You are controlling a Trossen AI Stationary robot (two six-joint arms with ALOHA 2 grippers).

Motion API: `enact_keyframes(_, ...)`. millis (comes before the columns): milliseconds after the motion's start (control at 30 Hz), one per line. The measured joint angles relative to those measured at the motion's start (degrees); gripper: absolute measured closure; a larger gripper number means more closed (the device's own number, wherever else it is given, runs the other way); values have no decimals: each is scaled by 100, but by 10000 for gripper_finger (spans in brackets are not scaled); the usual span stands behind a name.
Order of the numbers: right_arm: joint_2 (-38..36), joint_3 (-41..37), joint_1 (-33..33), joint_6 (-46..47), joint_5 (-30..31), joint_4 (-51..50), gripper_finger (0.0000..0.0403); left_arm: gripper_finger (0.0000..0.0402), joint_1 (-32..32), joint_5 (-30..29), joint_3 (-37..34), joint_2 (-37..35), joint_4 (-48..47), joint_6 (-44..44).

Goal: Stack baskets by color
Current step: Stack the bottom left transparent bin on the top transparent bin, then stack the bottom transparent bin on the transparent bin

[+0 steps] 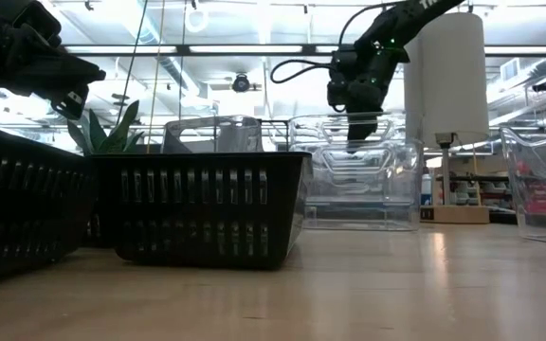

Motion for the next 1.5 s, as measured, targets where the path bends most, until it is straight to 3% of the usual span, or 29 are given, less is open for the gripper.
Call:
enact_keyframes(300, 0, 756, 495, 345, 1189, -740, 258, 371, -1, 1, 0, -1, -1, -1)
enact_keyframes(600, -9, 871, 1415, 920, 796, -1295, 258, 373, 2, 2, 0, 0, 0, 1)
enact_keyframes(867, -11, 819, 2443, 1939, 1144, -2679, 258, 370, -1, 1, 0, 0, -1, -1)
enact_keyframes(1067, -321, 146, 3222, 2711, 1200, -2878, 261, 378, -1, 0, 0, 0, -1, -1)
enact_keyframes(1500, -2194, -2118, 4697, 5107, 1178, -1999, 292, 370, -1, 1, 0, 0, 1, 0)
